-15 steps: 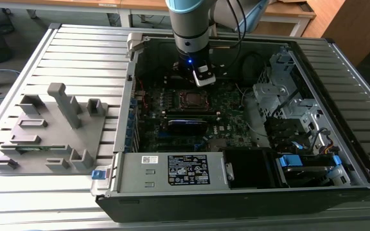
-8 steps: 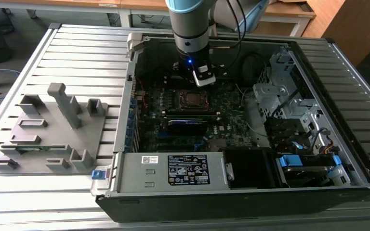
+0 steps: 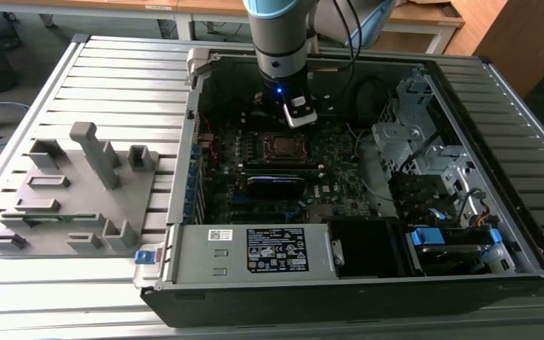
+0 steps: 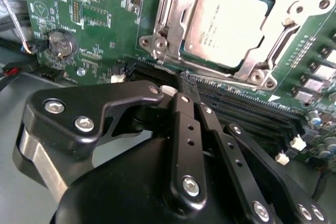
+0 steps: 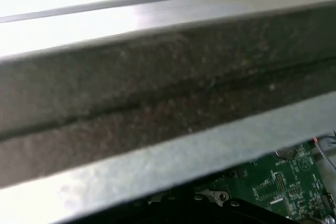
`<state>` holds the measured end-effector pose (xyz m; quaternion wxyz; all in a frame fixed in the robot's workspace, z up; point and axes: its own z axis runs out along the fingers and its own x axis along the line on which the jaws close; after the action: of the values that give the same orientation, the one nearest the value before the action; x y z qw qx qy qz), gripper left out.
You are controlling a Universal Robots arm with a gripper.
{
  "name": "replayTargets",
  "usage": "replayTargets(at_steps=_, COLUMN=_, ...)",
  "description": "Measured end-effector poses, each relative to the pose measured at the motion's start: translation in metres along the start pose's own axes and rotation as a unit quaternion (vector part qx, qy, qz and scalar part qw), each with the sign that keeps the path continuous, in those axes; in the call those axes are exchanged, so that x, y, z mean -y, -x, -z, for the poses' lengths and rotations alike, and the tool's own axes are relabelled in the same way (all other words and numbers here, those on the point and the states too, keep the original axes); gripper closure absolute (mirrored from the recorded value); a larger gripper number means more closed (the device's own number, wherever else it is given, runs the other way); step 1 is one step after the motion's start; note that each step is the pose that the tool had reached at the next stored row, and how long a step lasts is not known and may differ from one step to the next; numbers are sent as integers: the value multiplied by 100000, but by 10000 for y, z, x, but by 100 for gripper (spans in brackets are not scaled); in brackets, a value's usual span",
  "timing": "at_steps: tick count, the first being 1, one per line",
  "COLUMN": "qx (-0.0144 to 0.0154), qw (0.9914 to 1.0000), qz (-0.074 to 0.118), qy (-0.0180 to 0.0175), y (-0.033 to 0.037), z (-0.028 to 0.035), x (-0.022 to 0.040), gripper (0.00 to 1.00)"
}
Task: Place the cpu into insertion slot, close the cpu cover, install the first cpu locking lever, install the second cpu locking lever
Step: 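Install the first cpu locking lever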
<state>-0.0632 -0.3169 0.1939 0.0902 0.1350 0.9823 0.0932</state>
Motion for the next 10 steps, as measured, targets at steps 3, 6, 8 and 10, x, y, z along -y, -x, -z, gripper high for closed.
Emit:
replayTargets(at_steps=3, qx=143, qw=99998, qz=120, qy=-551, y=-1, z=-5, x=1, gripper=90)
replayTargets(at_steps=6, qx=192, qw=99998, qz=128, qy=-572, y=-2, z=-14, x=-2, gripper=90)
replayTargets(at_steps=8, qx=185, qw=99998, qz=138, qy=-620, y=-2, z=-13, x=-1, gripper=90)
replayTargets(at_steps=10, qx=172, qw=99998, qz=139, qy=-634, y=-3, z=-12, x=-1, gripper=90)
